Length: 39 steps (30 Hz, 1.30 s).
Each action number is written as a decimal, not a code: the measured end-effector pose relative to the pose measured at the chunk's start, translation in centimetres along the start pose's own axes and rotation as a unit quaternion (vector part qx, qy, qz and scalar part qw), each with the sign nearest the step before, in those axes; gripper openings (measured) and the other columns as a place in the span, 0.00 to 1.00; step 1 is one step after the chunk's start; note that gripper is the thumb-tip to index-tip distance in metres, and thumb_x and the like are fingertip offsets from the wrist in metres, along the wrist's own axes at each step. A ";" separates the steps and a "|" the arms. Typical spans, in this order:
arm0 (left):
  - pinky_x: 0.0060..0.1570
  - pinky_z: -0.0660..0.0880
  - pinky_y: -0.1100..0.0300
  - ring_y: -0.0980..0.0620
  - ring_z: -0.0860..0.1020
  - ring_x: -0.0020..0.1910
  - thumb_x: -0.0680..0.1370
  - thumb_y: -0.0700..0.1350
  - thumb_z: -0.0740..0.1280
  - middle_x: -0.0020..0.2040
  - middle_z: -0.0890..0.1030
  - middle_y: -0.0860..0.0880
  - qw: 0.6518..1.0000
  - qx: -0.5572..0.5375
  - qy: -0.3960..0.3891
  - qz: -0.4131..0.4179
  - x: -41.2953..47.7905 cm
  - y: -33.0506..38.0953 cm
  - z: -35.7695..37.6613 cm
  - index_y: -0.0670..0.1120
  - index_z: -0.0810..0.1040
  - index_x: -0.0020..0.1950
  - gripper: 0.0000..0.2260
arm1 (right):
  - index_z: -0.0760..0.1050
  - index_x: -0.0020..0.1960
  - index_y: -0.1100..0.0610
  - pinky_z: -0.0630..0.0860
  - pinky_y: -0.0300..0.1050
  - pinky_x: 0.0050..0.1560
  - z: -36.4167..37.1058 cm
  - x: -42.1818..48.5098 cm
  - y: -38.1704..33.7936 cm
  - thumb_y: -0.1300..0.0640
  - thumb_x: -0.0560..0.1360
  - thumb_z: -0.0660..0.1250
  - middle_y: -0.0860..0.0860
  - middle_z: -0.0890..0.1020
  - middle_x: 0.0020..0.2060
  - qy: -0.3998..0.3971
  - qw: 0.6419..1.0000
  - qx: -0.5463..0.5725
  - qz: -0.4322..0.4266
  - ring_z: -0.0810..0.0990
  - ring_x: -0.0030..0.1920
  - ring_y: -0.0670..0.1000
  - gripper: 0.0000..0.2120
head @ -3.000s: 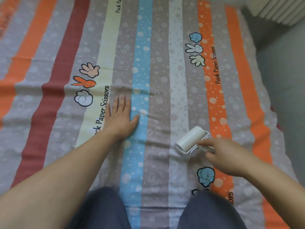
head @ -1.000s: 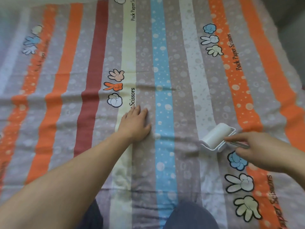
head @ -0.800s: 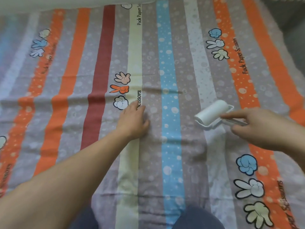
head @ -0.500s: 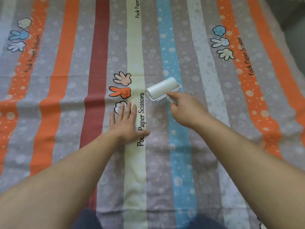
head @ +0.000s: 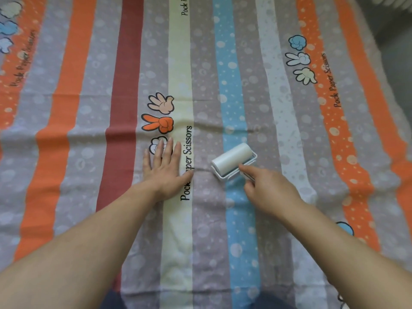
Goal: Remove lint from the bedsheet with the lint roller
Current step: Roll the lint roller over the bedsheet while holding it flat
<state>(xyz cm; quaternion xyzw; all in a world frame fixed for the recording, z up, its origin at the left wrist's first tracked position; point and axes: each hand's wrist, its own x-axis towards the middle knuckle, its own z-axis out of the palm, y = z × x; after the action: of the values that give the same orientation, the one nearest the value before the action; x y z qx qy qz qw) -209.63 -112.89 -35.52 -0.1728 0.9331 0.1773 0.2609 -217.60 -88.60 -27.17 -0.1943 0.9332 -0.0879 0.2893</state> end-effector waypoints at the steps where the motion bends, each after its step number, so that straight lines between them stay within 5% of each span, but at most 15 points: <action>1: 0.73 0.25 0.43 0.53 0.23 0.75 0.80 0.69 0.47 0.78 0.26 0.54 1.000 0.003 0.006 -0.003 -0.1 0.1 0.1 0.54 0.29 0.80 0.38 | 0.64 0.73 0.38 0.73 0.47 0.51 0.0 -1.0 0.6 0.54 0.77 0.57 0.50 0.78 0.63 -0.005 1.000 -0.004 0.007 0.76 0.59 0.56 0.26; 7: 0.74 0.27 0.42 0.52 0.25 0.76 0.81 0.68 0.47 0.80 0.29 0.53 0.999 0.022 0.043 -0.019 -0.8 0.8 0.5 0.53 0.32 0.81 0.38 | 0.66 0.71 0.34 0.72 0.44 0.44 0.2 -6.4 4.7 0.51 0.76 0.58 0.44 0.78 0.62 -0.041 0.998 -0.020 0.037 0.78 0.57 0.51 0.25; 10: 0.74 0.27 0.43 0.51 0.25 0.76 0.81 0.68 0.46 0.80 0.29 0.52 0.999 0.017 0.043 -0.013 -1.4 0.9 0.5 0.52 0.33 0.81 0.37 | 0.69 0.67 0.33 0.76 0.39 0.47 -0.7 -8.0 6.5 0.51 0.76 0.60 0.40 0.79 0.61 -0.067 0.996 0.038 0.035 0.79 0.52 0.41 0.23; 13: 0.75 0.29 0.44 0.51 0.26 0.77 0.81 0.67 0.49 0.81 0.30 0.52 0.999 0.014 0.049 0.003 -1.8 0.6 0.3 0.53 0.34 0.82 0.37 | 0.72 0.61 0.31 0.70 0.32 0.31 -2.9 -9.2 7.6 0.55 0.77 0.62 0.38 0.81 0.38 -0.122 0.988 0.079 0.043 0.76 0.29 0.38 0.20; 17: 0.77 0.32 0.44 0.52 0.30 0.79 0.79 0.70 0.49 0.82 0.34 0.52 0.995 0.052 0.080 0.006 -2.1 -1.2 -0.3 0.56 0.37 0.82 0.38 | 0.75 0.57 0.29 0.67 0.41 0.27 -7.0 -10.0 7.7 0.55 0.77 0.65 0.48 0.80 0.27 -0.126 0.983 0.125 0.052 0.68 0.23 0.45 0.19; 21: 0.77 0.32 0.43 0.48 0.29 0.79 0.76 0.75 0.50 0.82 0.33 0.50 0.994 0.056 0.096 -0.022 -1.9 -2.9 -1.4 0.55 0.37 0.82 0.44 | 0.71 0.62 0.29 0.68 0.36 0.31 -8.9 -7.5 2.6 0.52 0.78 0.63 0.45 0.84 0.39 -0.066 0.991 0.114 0.000 0.72 0.29 0.43 0.20; 24: 0.77 0.32 0.45 0.48 0.29 0.79 0.73 0.77 0.51 0.81 0.31 0.50 0.993 0.049 0.100 -0.027 -1.7 -4.0 -1.6 0.52 0.36 0.82 0.48 | 0.69 0.70 0.38 0.71 0.38 0.46 -6.3 -2.1 -3.7 0.53 0.78 0.61 0.45 0.79 0.63 0.022 0.995 0.085 -0.052 0.79 0.52 0.47 0.22; 26: 0.77 0.31 0.46 0.48 0.29 0.79 0.73 0.78 0.51 0.81 0.31 0.51 0.994 0.037 0.103 -0.026 -1.5 -4.8 -1.5 0.51 0.35 0.82 0.50 | 0.68 0.72 0.42 0.71 0.41 0.56 -3.8 2.1 -7.8 0.54 0.79 0.60 0.47 0.74 0.68 0.048 0.994 0.079 -0.060 0.76 0.63 0.53 0.22; 29: 0.77 0.30 0.46 0.49 0.28 0.78 0.73 0.76 0.52 0.81 0.31 0.52 0.995 0.021 0.092 -0.014 -1.0 -5.6 -1.1 0.51 0.35 0.82 0.49 | 0.67 0.72 0.43 0.74 0.50 0.61 -0.8 6.9 -11.8 0.55 0.77 0.58 0.51 0.76 0.67 0.052 0.995 0.062 -0.049 0.75 0.64 0.57 0.24; 33: 0.76 0.29 0.46 0.49 0.27 0.78 0.76 0.72 0.54 0.81 0.30 0.52 0.996 0.002 0.085 -0.005 -0.7 -5.9 -0.8 0.52 0.35 0.82 0.45 | 0.68 0.69 0.44 0.75 0.51 0.52 0.8 8.1 -12.5 0.58 0.75 0.57 0.53 0.78 0.62 0.049 0.998 0.015 -0.028 0.76 0.60 0.60 0.24; 39: 0.76 0.28 0.46 0.51 0.26 0.77 0.81 0.62 0.51 0.80 0.29 0.53 0.997 -0.018 0.074 0.006 -0.7 -6.0 -0.8 0.53 0.32 0.81 0.37 | 0.68 0.70 0.42 0.75 0.52 0.55 0.9 3.9 -8.6 0.55 0.74 0.59 0.54 0.79 0.62 0.019 0.999 -0.031 -0.021 0.76 0.60 0.61 0.25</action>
<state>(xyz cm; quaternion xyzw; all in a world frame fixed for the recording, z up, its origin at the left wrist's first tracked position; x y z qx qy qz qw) -206.94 -118.39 -35.96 -0.1844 0.9475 0.1825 0.1872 -217.31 -98.08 -27.46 -0.2210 0.9364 -0.0687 0.2638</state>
